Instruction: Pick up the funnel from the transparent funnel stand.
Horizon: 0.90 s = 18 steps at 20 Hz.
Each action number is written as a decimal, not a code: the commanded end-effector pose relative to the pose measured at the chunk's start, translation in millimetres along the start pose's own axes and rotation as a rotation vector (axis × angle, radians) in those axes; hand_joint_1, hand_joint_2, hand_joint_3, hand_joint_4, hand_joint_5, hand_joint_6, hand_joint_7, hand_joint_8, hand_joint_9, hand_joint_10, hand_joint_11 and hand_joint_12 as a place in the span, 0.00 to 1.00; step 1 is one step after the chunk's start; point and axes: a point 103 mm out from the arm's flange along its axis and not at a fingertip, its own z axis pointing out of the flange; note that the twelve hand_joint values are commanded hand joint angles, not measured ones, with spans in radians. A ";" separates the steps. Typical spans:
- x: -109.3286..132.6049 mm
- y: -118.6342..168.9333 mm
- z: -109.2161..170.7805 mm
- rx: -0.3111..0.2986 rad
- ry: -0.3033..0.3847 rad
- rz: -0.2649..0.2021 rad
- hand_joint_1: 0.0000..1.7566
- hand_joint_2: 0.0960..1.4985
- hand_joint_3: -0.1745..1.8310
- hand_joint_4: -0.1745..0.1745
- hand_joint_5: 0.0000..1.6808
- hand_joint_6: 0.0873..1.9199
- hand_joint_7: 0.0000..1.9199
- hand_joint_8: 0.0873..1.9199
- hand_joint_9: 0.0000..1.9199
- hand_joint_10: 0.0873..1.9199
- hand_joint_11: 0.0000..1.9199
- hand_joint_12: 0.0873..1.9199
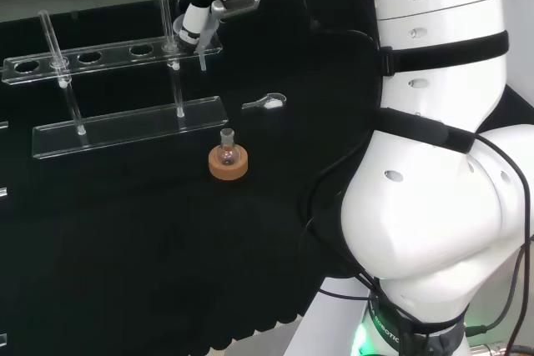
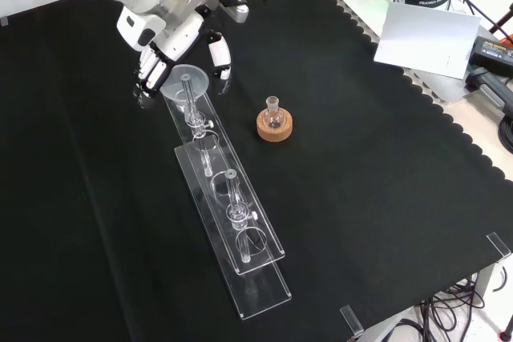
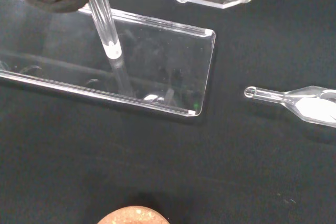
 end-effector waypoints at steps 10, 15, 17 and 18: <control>-1.2 -13.7 -6.2 -0.159 -0.113 0.073 0.44 0.42 0.34 0.56 0.36 0.01 0.22 0.29 0.34 0.25 0.33 0.69; -6.9 -36.2 -37.3 -0.227 -0.148 0.062 0.45 0.47 0.34 0.60 0.48 0.08 0.29 0.28 0.39 0.23 0.36 0.65; -5.4 -46.2 -49.0 -0.245 -0.164 0.057 0.46 0.47 0.34 0.60 0.49 0.09 0.29 0.28 0.40 0.22 0.37 0.65; -5.9 -51.4 -53.7 -0.244 -0.172 0.075 0.46 0.47 0.34 0.60 0.49 0.09 0.29 0.28 0.41 0.22 0.37 0.65</control>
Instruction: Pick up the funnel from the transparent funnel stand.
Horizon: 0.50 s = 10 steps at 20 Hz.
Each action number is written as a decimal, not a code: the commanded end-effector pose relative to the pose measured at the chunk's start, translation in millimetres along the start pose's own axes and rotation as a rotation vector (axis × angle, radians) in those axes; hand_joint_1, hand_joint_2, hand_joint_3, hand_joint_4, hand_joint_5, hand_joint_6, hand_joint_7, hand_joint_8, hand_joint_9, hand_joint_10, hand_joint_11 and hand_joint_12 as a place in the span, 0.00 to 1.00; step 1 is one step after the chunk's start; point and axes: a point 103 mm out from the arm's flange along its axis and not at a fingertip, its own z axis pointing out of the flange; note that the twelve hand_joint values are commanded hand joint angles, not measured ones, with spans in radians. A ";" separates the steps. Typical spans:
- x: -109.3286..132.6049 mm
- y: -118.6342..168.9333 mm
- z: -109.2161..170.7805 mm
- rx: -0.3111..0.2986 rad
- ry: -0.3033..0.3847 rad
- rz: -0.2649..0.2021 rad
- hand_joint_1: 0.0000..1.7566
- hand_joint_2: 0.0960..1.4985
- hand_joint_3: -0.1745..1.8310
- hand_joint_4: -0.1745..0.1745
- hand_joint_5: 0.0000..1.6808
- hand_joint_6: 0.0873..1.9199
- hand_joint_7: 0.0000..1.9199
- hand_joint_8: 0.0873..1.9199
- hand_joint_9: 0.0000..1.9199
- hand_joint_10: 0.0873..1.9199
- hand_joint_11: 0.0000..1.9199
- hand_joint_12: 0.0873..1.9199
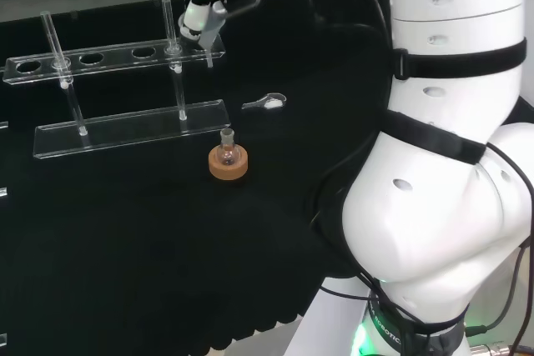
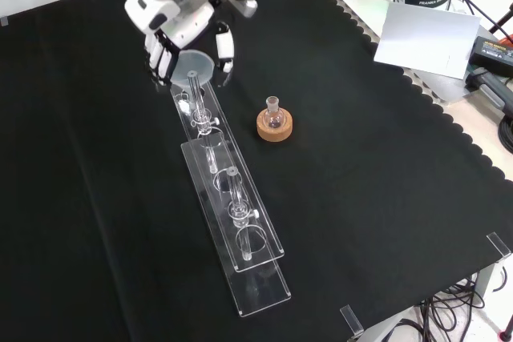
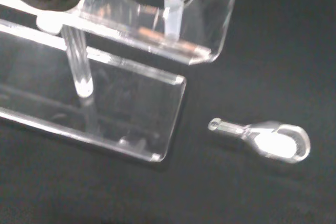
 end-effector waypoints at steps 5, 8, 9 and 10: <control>-1.7 -44.1 -61.1 -0.108 -0.087 0.070 0.46 0.48 0.33 0.60 0.48 0.11 0.30 0.28 0.43 0.22 0.38 0.64; 4.7 -60.6 -67.9 -0.112 -0.101 0.089 0.46 0.48 0.34 0.60 0.48 0.12 0.31 0.28 0.45 0.22 0.38 0.64; 7.2 -66.0 -69.6 -0.115 -0.098 0.088 0.46 0.48 0.34 0.60 0.48 0.12 0.31 0.28 0.45 0.22 0.38 0.64; 7.2 -71.7 -70.0 -0.120 -0.094 0.089 0.46 0.48 0.34 0.60 0.47 0.13 0.31 0.28 0.46 0.21 0.38 0.64</control>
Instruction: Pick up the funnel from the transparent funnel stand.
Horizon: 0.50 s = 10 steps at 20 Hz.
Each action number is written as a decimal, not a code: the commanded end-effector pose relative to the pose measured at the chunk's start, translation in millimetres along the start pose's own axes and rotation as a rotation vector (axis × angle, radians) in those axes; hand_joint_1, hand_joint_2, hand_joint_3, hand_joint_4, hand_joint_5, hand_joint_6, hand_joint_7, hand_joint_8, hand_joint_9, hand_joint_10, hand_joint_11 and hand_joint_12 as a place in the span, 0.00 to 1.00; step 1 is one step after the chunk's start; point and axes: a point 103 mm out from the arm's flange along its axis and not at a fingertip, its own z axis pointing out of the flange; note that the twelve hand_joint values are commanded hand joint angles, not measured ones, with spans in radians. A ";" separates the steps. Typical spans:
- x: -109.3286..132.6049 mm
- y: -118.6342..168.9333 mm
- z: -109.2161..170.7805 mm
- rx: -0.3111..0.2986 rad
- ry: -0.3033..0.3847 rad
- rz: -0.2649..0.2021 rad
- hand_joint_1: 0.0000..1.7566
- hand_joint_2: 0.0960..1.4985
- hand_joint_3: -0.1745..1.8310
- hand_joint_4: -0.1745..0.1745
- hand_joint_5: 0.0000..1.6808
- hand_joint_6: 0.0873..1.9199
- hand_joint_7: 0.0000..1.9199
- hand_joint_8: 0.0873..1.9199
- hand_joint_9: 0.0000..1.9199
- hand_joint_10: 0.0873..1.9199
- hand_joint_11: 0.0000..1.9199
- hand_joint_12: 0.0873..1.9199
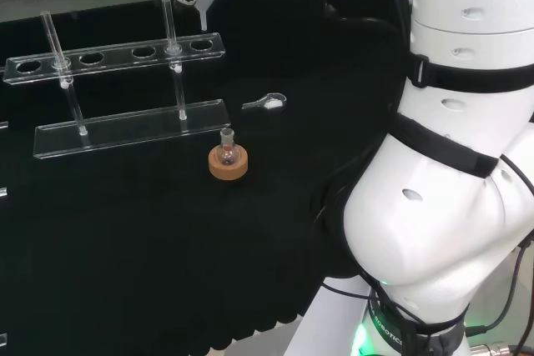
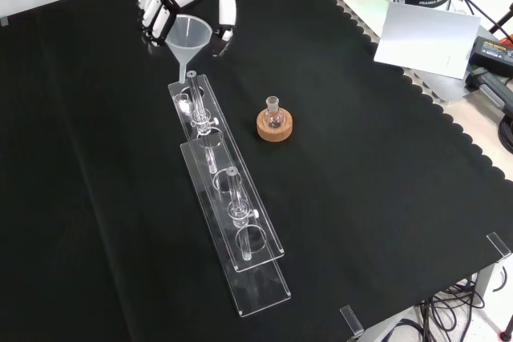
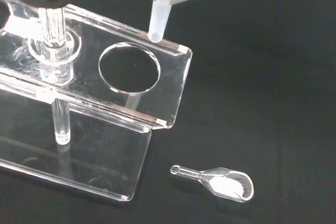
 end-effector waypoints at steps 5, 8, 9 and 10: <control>16.4 -52.0 -18.9 -0.014 -0.019 0.002 0.46 0.48 0.34 0.60 0.46 0.16 0.33 0.28 0.49 0.19 0.39 0.63; 27.5 -66.3 -19.9 0.007 -0.128 0.106 0.46 0.48 0.34 0.60 0.46 0.18 0.33 0.28 0.49 0.18 0.39 0.63; 34.1 -70.4 -18.8 0.011 -0.107 0.107 0.46 0.48 0.34 0.60 0.45 0.19 0.33 0.28 0.50 0.18 0.39 0.63; 35.9 -74.5 -17.8 0.019 -0.102 0.116 0.46 0.48 0.34 0.60 0.45 0.19 0.33 0.28 0.50 0.17 0.39 0.63</control>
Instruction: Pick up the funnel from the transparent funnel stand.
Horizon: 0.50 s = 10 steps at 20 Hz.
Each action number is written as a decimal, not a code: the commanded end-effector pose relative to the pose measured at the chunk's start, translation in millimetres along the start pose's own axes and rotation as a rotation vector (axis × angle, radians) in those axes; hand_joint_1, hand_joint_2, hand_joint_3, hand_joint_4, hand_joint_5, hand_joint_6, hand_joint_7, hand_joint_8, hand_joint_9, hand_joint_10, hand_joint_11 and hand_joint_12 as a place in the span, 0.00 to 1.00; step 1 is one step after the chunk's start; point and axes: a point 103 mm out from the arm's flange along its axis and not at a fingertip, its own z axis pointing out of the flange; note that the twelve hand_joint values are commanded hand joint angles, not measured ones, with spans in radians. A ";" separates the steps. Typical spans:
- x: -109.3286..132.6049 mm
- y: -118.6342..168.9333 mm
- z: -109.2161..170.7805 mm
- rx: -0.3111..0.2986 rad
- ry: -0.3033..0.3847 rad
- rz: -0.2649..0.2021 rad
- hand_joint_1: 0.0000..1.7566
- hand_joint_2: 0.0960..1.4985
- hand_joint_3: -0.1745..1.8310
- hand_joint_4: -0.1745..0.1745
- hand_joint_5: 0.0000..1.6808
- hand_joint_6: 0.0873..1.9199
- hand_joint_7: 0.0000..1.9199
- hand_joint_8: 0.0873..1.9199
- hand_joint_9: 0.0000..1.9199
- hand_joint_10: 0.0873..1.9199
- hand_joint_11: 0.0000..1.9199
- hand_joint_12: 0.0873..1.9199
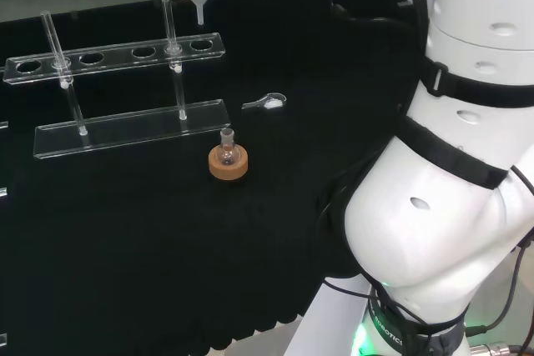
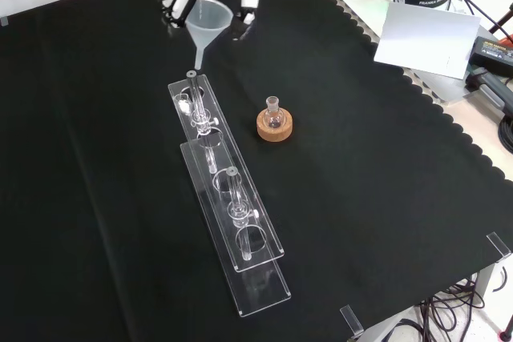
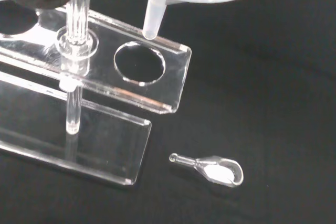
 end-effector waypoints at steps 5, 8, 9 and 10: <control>49.5 -50.3 12.2 0.061 -0.030 0.084 0.47 0.48 0.34 0.60 0.45 0.21 0.33 0.28 0.51 0.17 0.38 0.63; 52.8 -61.1 22.6 0.077 -0.003 0.080 0.47 0.48 0.34 0.60 0.45 0.21 0.34 0.28 0.51 0.17 0.38 0.63; 53.7 -64.0 26.8 0.077 0.002 0.074 0.47 0.48 0.34 0.60 0.45 0.21 0.34 0.28 0.51 0.17 0.38 0.63; 48.4 -67.0 32.6 0.081 0.010 0.066 0.47 0.48 0.34 0.60 0.45 0.21 0.34 0.28 0.51 0.17 0.38 0.63</control>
